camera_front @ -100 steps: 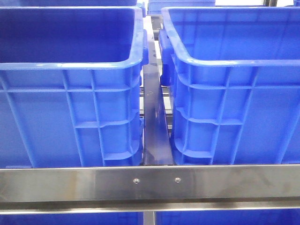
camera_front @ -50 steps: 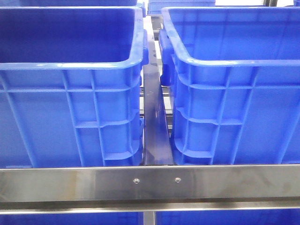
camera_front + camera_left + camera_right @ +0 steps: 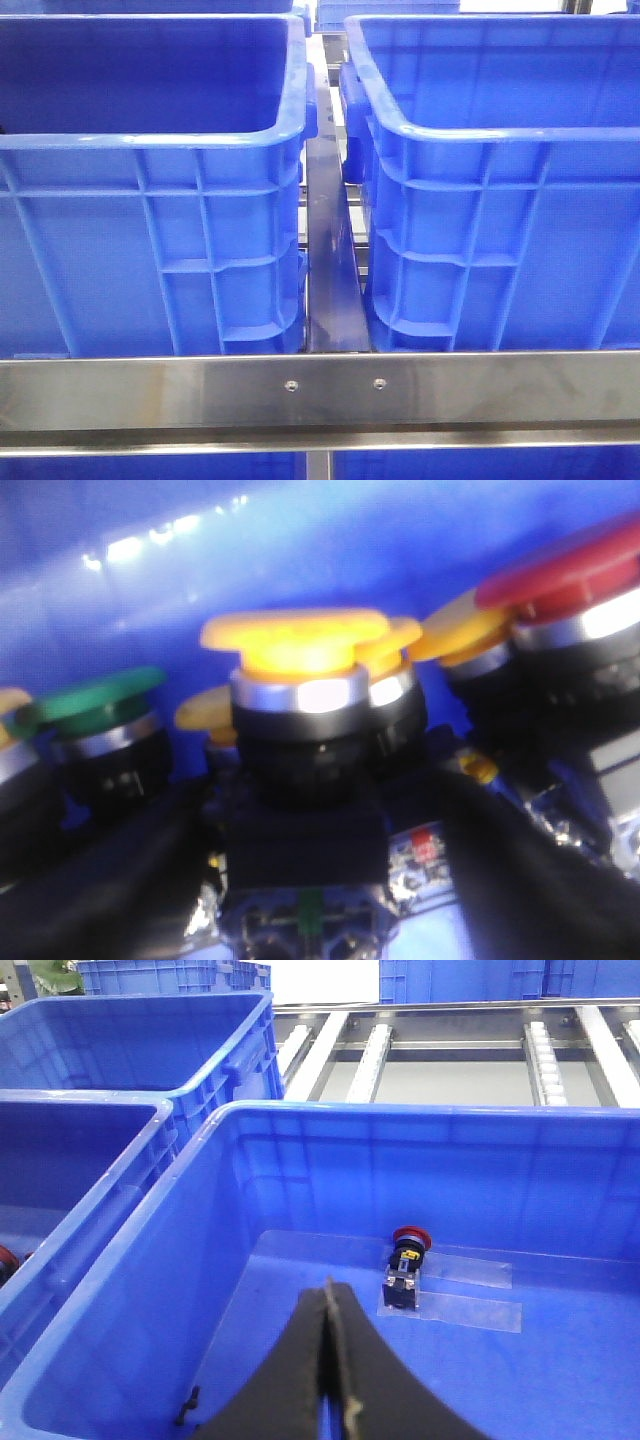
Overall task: Pick red and yellow buttons and place in box
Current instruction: 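Lift the yellow-capped button out of the bin with the left gripper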
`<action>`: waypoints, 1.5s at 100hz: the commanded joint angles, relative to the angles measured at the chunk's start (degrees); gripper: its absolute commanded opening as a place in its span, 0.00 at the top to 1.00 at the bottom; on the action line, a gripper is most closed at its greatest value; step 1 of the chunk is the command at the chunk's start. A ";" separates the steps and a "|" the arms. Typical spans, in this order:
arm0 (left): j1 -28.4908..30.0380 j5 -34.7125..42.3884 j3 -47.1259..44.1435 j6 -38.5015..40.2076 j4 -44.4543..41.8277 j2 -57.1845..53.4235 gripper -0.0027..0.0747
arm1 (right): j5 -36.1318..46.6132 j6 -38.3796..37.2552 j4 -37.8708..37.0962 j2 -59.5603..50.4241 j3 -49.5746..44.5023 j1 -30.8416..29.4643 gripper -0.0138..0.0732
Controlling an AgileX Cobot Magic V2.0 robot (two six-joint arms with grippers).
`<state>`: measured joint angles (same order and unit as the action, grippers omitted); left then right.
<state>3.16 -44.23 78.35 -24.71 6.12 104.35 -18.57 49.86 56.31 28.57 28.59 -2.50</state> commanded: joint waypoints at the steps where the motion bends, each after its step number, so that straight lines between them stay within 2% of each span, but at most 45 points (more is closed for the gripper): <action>1: -0.26 1.42 1.78 0.10 0.80 -2.77 0.64 | 2.29 0.37 1.00 -0.01 1.42 -0.30 0.92; 16: -0.26 1.32 1.78 0.10 1.17 -3.23 0.92 | 2.29 0.37 1.00 -0.01 1.42 -0.30 0.92; 25: -0.26 1.01 1.78 0.10 1.96 -3.97 0.99 | 2.29 0.37 1.00 -0.01 1.42 -0.30 0.92; 43: -0.26 -1.93 1.53 0.10 4.45 -7.68 0.99 | 2.29 0.37 1.00 -0.01 1.42 -0.30 0.92; 63: -0.26 -0.94 -3.28 0.18 6.75 -14.95 0.99 | 2.29 0.37 1.00 -0.01 1.42 -0.30 0.92; 89: -0.26 0.34 -14.76 0.18 10.02 -30.85 0.99 | 2.25 0.37 1.05 -0.01 1.42 -0.30 0.92; 107: -0.51 -1.37 -18.09 -2.71 14.17 -41.71 0.99 | 2.19 0.37 1.04 -0.01 1.42 -0.30 0.92; 121: -3.37 -3.75 -18.09 -6.50 19.82 -48.25 0.99 | 1.75 0.37 1.11 -0.01 1.42 -0.30 0.92; 132: -6.75 -6.05 -18.09 -6.50 22.32 -51.40 0.99 | 0.70 0.37 1.11 -0.01 1.42 -0.30 0.92; 150: -15.18 -6.52 -18.09 -8.43 25.45 -52.20 0.99 | -0.89 0.37 1.11 -0.01 1.42 -0.30 0.92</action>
<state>-8.37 -53.35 58.86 -31.88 27.56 52.67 -20.82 49.86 56.31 28.57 28.59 -2.50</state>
